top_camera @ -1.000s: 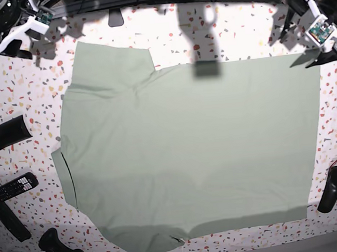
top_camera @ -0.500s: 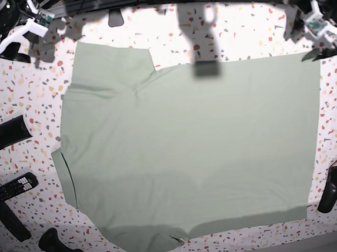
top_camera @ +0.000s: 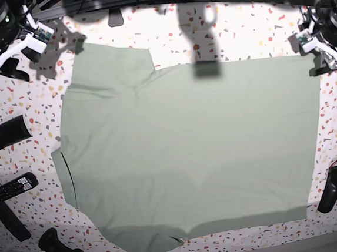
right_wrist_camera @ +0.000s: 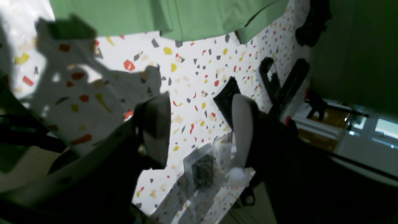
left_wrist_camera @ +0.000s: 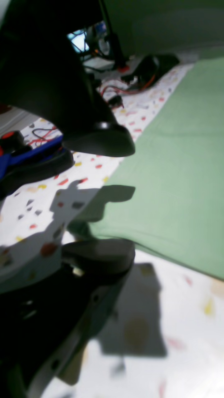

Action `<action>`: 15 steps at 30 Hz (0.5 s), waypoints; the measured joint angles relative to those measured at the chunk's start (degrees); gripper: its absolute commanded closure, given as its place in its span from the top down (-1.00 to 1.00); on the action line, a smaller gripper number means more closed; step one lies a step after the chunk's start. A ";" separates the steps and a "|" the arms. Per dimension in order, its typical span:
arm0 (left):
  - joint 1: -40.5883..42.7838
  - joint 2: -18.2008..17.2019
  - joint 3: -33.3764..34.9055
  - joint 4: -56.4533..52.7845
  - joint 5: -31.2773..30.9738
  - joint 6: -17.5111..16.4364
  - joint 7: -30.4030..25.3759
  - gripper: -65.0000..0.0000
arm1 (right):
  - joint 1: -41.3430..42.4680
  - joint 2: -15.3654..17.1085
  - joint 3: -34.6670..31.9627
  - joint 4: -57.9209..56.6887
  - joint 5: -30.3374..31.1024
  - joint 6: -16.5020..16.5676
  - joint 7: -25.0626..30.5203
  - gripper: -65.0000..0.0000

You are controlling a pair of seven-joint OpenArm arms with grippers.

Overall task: Fold the T-shirt properly
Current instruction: 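Move the right gripper to the green shirt's shoulder corner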

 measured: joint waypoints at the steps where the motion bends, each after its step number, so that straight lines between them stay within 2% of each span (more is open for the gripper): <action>1: -0.61 0.15 0.22 -1.03 0.00 0.02 -0.96 0.17 | -0.02 -0.02 0.00 0.00 0.04 0.02 0.13 -0.05; 6: -2.38 0.31 0.26 -3.52 -0.02 0.02 -2.47 0.17 | -0.02 0.02 0.00 -0.02 0.00 0.02 -0.11 -0.05; 7: -2.32 0.33 0.26 -3.54 -0.11 0.00 -2.58 0.11 | -0.02 0.00 0.00 -0.02 0.02 0.02 -0.04 -0.05; 9: -2.21 0.48 0.26 -3.65 -0.04 0.00 -2.73 -0.23 | -0.02 -0.02 0.00 0.00 1.36 0.02 -0.07 -0.05; 11: -2.34 1.11 0.26 -3.76 0.00 0.02 -2.86 -0.68 | -0.02 0.02 0.00 0.00 5.46 0.02 -0.09 -0.05; 13: -2.36 1.97 0.26 -3.80 0.02 0.00 -2.93 -1.00 | -0.02 0.02 0.00 -0.02 9.81 0.04 -0.11 -0.05; 15: -2.23 2.38 0.31 -3.80 -0.02 0.02 -2.99 -1.00 | -0.02 0.02 0.00 0.00 12.13 0.04 -0.11 -0.05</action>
